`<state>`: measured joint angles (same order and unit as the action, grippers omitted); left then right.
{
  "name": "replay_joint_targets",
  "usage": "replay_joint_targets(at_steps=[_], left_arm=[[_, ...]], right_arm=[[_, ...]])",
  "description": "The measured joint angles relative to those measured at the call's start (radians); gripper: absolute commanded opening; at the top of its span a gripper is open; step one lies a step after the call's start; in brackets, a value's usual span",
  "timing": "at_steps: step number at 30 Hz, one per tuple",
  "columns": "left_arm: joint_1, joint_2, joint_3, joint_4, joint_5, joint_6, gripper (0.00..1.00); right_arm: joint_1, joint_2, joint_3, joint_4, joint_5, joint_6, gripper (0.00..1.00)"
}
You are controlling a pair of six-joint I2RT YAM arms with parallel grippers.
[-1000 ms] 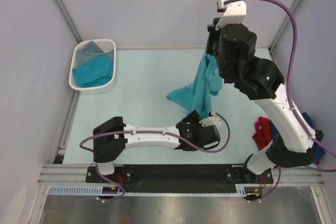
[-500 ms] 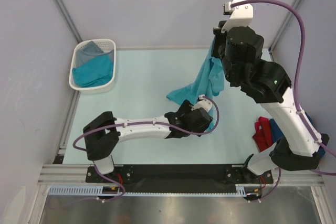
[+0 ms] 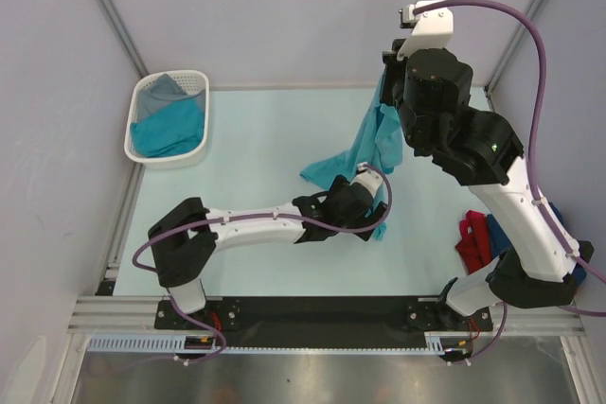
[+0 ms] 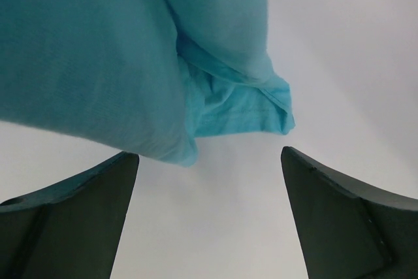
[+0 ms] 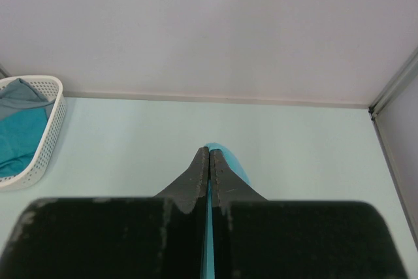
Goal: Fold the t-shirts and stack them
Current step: Flatten out the tshirt
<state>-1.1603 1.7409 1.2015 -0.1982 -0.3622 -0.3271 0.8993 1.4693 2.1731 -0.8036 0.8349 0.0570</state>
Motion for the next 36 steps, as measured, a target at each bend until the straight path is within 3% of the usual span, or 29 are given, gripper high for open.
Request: replay_joint_targets(at_steps=[13, 36], left_arm=[[0.072, 0.007, -0.068, 0.043, 0.063, -0.041, 0.89], [0.079, 0.05, -0.134, 0.087, 0.13, -0.092, 0.58]], right_arm=[[-0.017, -0.002, -0.017, 0.0, -0.013, 0.004, 0.0], [-0.034, -0.002, -0.032, 0.0, -0.03, 0.019, 0.0]])
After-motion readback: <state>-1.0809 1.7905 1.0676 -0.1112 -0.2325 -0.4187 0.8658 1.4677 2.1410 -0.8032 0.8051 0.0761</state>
